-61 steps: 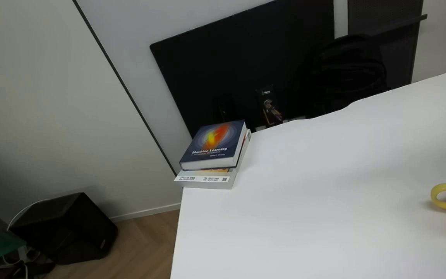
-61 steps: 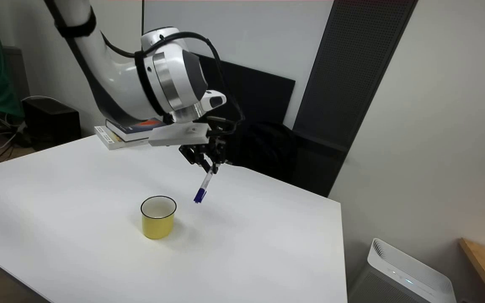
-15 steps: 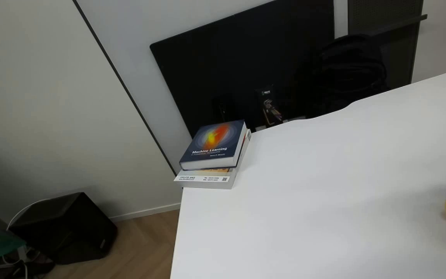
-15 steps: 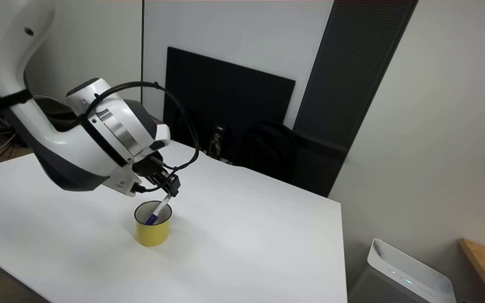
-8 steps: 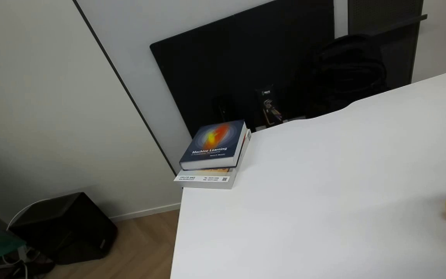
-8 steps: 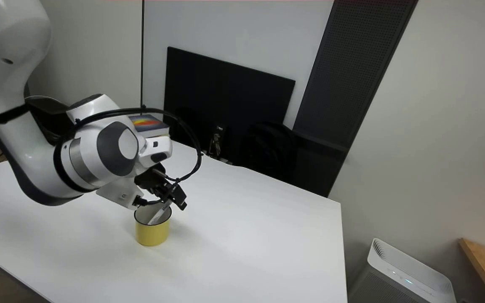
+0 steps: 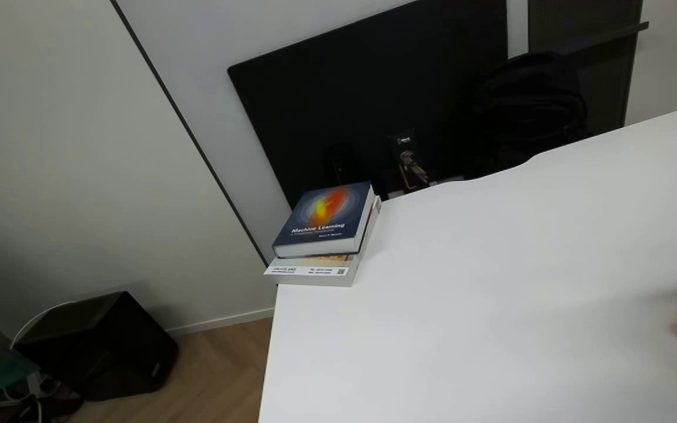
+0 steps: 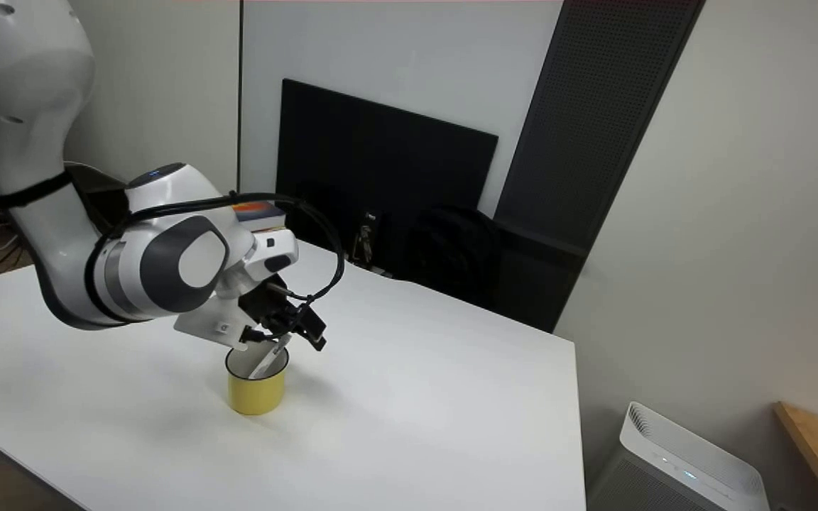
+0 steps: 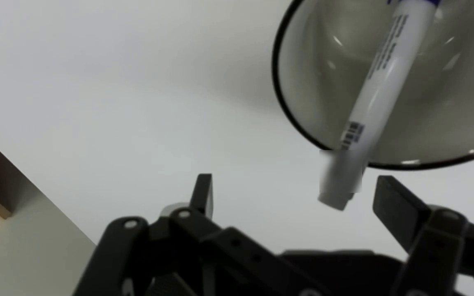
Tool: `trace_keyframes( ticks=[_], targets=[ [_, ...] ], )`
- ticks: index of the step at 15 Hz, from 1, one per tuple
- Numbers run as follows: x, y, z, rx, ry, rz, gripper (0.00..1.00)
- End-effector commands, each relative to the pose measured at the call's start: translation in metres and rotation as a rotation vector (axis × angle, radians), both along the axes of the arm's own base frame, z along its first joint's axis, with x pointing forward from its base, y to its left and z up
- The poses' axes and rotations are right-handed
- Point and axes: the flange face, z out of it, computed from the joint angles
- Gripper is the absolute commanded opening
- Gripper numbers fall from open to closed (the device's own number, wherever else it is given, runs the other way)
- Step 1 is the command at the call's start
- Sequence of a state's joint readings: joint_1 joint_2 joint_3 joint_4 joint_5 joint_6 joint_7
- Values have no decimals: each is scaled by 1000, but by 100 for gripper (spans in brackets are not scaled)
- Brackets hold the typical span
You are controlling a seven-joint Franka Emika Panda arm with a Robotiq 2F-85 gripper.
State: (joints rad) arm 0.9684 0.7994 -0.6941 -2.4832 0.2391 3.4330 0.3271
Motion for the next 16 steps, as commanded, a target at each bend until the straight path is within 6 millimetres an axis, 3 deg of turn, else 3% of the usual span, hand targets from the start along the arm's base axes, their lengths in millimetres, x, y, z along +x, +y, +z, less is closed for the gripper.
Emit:
trace_keyframes(
  ticks=[1, 11, 13, 16],
  targets=[
    [1, -2, 24, 14, 34, 35, 100],
    [4, 8, 97, 265, 184, 168, 100],
    [2, 8, 106, 319, 263, 144, 100],
    [0, -2, 99, 383, 440, 60, 100]
  ],
)
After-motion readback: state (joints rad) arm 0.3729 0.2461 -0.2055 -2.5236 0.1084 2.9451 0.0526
